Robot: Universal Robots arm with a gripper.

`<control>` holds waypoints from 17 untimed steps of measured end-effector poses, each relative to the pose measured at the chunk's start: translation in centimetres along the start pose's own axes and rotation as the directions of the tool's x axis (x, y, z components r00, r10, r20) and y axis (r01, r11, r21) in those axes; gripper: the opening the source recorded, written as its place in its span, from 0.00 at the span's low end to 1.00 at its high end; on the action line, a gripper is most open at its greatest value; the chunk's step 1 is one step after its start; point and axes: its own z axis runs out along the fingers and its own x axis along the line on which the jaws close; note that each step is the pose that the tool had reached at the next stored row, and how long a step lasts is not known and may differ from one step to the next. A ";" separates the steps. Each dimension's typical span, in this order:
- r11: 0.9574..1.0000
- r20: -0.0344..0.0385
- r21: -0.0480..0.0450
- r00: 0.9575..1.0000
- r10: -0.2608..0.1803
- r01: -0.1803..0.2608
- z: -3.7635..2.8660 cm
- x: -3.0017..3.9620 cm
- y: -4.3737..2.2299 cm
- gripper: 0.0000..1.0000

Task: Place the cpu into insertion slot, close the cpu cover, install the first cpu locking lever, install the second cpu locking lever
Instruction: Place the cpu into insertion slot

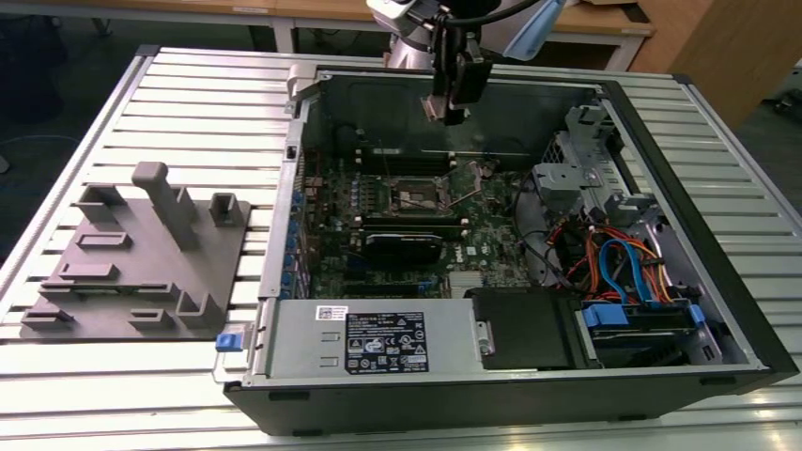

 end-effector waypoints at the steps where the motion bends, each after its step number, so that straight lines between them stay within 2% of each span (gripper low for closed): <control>1: 1.000 0.000 0.000 1.000 0.003 -0.003 0.00 0.00 0.00 0.54; 10: 0.998 0.003 0.001 0.998 0.062 -0.062 0.01 0.00 0.00 0.54; 17: 0.998 0.004 0.001 0.998 0.067 -0.067 0.01 0.00 0.00 0.54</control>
